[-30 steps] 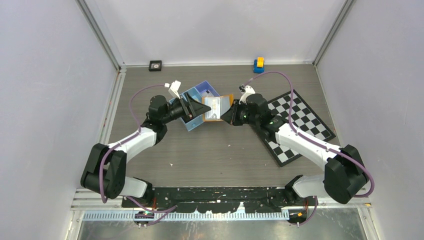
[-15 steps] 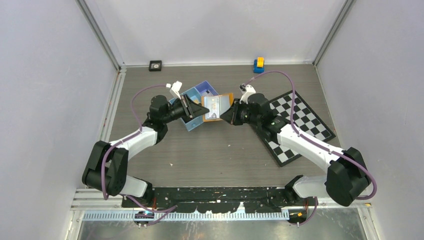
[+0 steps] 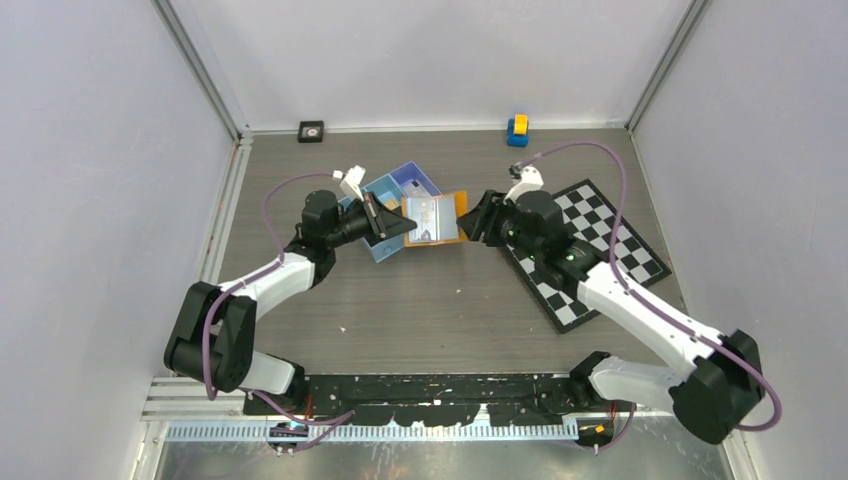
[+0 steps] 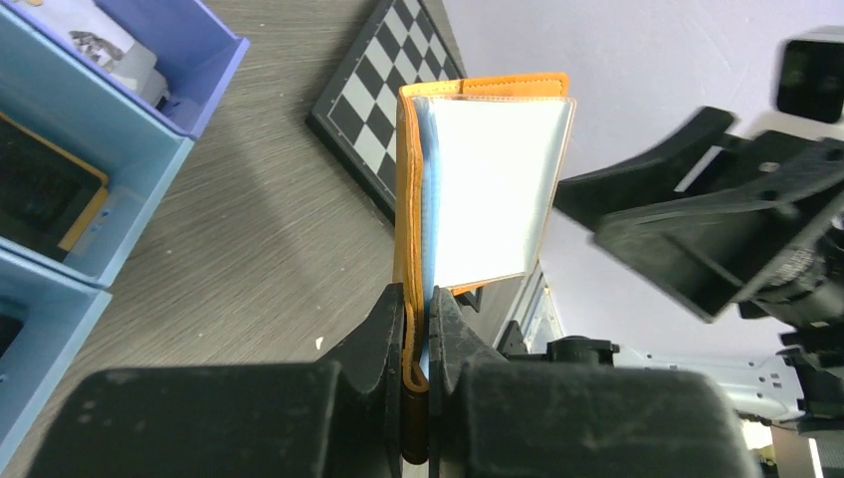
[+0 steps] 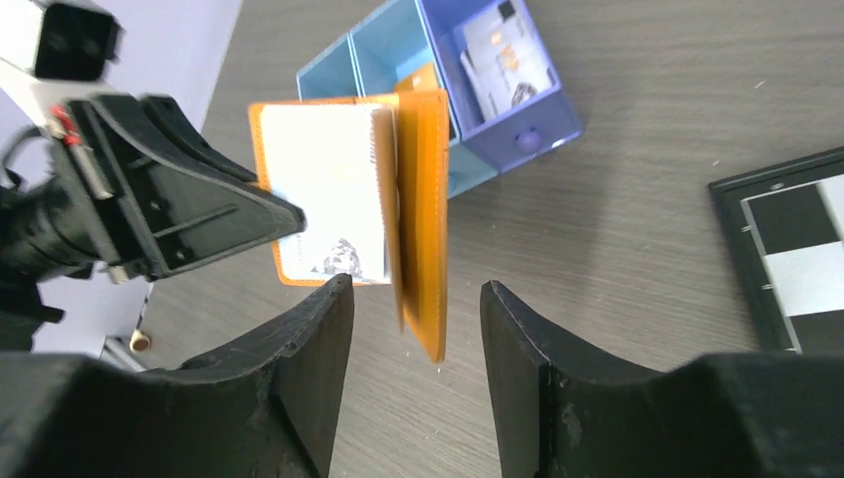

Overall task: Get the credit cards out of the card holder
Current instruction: Remove the credit card from the card holder.

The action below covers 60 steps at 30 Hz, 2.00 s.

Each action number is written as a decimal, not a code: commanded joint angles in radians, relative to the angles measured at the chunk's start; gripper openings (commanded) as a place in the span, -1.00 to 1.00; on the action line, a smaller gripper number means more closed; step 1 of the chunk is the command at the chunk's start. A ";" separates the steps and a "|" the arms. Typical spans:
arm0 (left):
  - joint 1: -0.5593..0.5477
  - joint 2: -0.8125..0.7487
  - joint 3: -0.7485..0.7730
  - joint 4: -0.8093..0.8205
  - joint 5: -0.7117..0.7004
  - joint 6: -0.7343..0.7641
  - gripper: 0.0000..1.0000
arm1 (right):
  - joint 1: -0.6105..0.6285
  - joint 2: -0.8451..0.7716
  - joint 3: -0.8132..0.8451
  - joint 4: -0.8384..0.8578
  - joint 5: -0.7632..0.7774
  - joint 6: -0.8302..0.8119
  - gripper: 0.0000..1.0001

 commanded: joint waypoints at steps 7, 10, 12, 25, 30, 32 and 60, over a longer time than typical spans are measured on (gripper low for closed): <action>0.007 -0.032 0.043 -0.030 -0.029 0.042 -1.00 | -0.005 -0.155 -0.053 0.163 -0.163 -0.058 -0.27; 0.006 -0.018 0.043 0.033 0.018 0.013 -1.00 | -0.004 -0.062 -0.007 0.155 -0.257 -0.034 -0.41; 0.006 -0.006 0.039 0.087 0.043 -0.018 -1.00 | -0.004 0.009 0.020 0.141 -0.279 -0.021 -0.45; 0.004 0.045 0.033 0.321 0.171 -0.185 -1.00 | -0.235 0.134 -0.076 0.410 -0.558 0.247 -0.36; -0.008 0.083 0.041 0.443 0.212 -0.260 -1.00 | -0.237 0.135 -0.090 0.484 -0.600 0.278 -0.31; -0.010 0.092 0.041 0.463 0.217 -0.280 -1.00 | -0.237 0.135 -0.093 0.495 -0.605 0.282 -0.30; -0.026 0.127 0.044 0.569 0.235 -0.346 -1.00 | -0.221 0.216 -0.096 0.644 -0.694 0.387 -0.29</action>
